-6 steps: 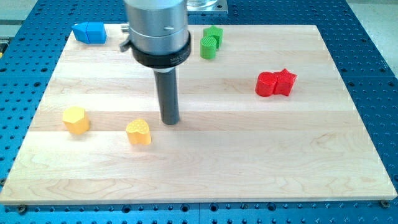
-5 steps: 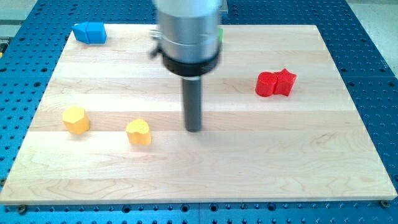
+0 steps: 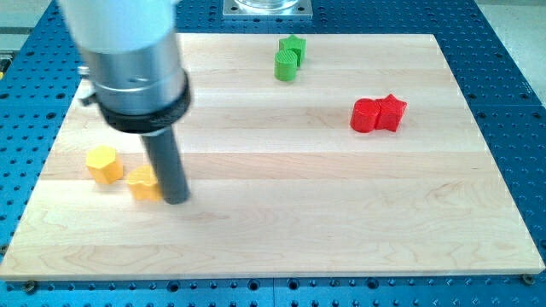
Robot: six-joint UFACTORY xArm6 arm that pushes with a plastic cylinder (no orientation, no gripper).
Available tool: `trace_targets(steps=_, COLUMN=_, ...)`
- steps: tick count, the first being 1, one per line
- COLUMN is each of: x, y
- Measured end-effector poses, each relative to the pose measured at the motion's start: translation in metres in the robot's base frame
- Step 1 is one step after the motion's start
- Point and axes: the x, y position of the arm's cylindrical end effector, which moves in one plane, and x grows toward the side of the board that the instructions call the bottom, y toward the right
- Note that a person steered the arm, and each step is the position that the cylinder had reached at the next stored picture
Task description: Place the heart into the hexagon
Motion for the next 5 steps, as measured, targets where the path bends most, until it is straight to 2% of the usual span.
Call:
trace_targets(steps=2, x=0.012, y=-0.013)
trace_targets(steps=5, x=0.006, y=-0.025)
